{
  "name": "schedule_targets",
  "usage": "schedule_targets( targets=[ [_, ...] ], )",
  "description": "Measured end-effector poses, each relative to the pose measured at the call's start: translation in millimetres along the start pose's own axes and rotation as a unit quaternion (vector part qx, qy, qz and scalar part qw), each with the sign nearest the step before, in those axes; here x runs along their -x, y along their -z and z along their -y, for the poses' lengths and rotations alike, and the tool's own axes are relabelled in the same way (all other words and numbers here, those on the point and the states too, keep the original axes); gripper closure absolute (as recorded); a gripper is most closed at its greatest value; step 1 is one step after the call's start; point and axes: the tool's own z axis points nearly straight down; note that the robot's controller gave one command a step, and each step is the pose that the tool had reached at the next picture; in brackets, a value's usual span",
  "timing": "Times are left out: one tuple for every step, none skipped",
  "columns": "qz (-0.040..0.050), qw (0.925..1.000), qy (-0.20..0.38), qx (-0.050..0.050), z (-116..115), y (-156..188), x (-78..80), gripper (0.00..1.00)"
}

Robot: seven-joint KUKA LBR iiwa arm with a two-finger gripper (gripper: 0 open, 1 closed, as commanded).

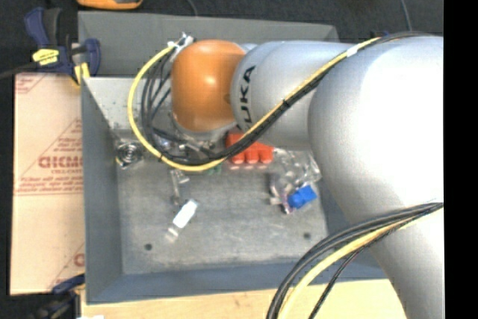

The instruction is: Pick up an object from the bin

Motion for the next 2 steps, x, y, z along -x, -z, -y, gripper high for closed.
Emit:
schedule_targets(
  targets=[
    [-0.0041, 0.9929, 0.119, 0.0, 27.8, 8.7, -66.8, 0.0],
    [-0.0055, 0.9804, 0.197, 0.001, 94.6, 22.7, -148.1, 0.0]
  ],
)
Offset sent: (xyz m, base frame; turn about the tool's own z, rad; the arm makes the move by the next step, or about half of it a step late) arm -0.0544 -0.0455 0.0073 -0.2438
